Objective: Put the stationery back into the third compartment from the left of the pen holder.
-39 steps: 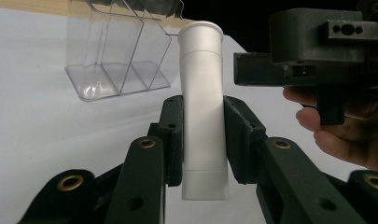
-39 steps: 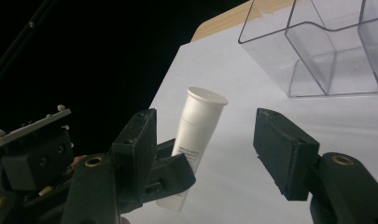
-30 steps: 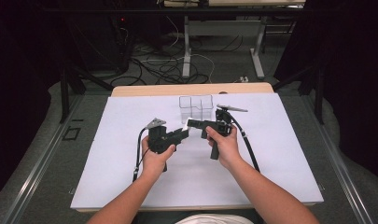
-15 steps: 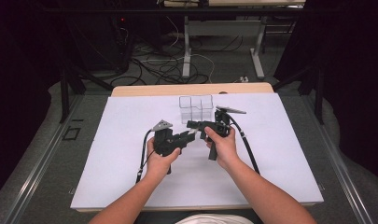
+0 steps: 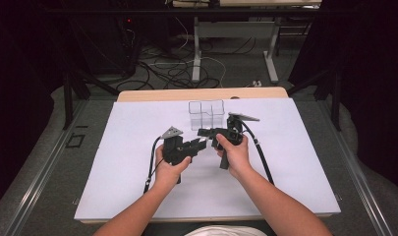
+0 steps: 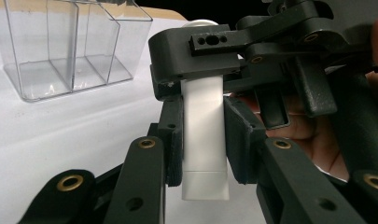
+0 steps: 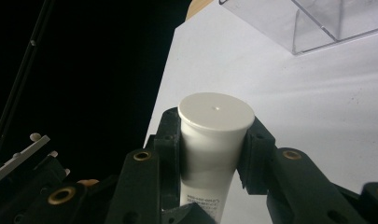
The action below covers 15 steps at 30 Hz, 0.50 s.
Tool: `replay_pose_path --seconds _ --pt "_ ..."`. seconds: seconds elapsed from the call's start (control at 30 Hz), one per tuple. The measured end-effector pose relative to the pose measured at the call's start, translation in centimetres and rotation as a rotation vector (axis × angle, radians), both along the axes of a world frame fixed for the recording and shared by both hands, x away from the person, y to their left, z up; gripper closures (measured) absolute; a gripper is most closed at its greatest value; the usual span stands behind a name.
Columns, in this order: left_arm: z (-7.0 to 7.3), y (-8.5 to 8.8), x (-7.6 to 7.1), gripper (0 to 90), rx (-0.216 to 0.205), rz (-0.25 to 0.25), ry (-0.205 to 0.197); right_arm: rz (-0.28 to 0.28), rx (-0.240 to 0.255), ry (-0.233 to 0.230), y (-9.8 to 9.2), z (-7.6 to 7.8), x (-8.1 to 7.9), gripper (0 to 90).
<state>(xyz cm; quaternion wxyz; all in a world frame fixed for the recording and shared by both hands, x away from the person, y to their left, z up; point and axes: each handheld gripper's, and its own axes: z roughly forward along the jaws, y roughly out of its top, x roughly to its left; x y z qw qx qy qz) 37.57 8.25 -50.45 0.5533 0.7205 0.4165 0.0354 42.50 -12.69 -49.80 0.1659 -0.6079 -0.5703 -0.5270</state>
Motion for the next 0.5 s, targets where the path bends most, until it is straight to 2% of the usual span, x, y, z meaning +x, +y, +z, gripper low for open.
replay_pose_path --seconds 0.23,0.33,0.4,0.5 --pt "0.0 0.05 -0.01 70.2 0.004 -0.004 -0.007 -0.002 0.011 0.004 -0.05 -0.06 0.09 65.8" --pt "-0.05 0.06 0.03 70.1 0.002 -0.004 -0.01 0.01 0.017 0.02 -0.2 -0.03 0.14 65.9" --pt "-0.15 0.02 0.09 69.9 -0.008 -0.002 -0.011 0.003 0.019 0.02 -0.18 -0.08 0.16 65.9" --pt "-0.2 0.0 0.15 65.0 -0.012 -0.004 -0.01 -0.008 0.019 0.017 -0.2 -0.19 0.22 66.0"
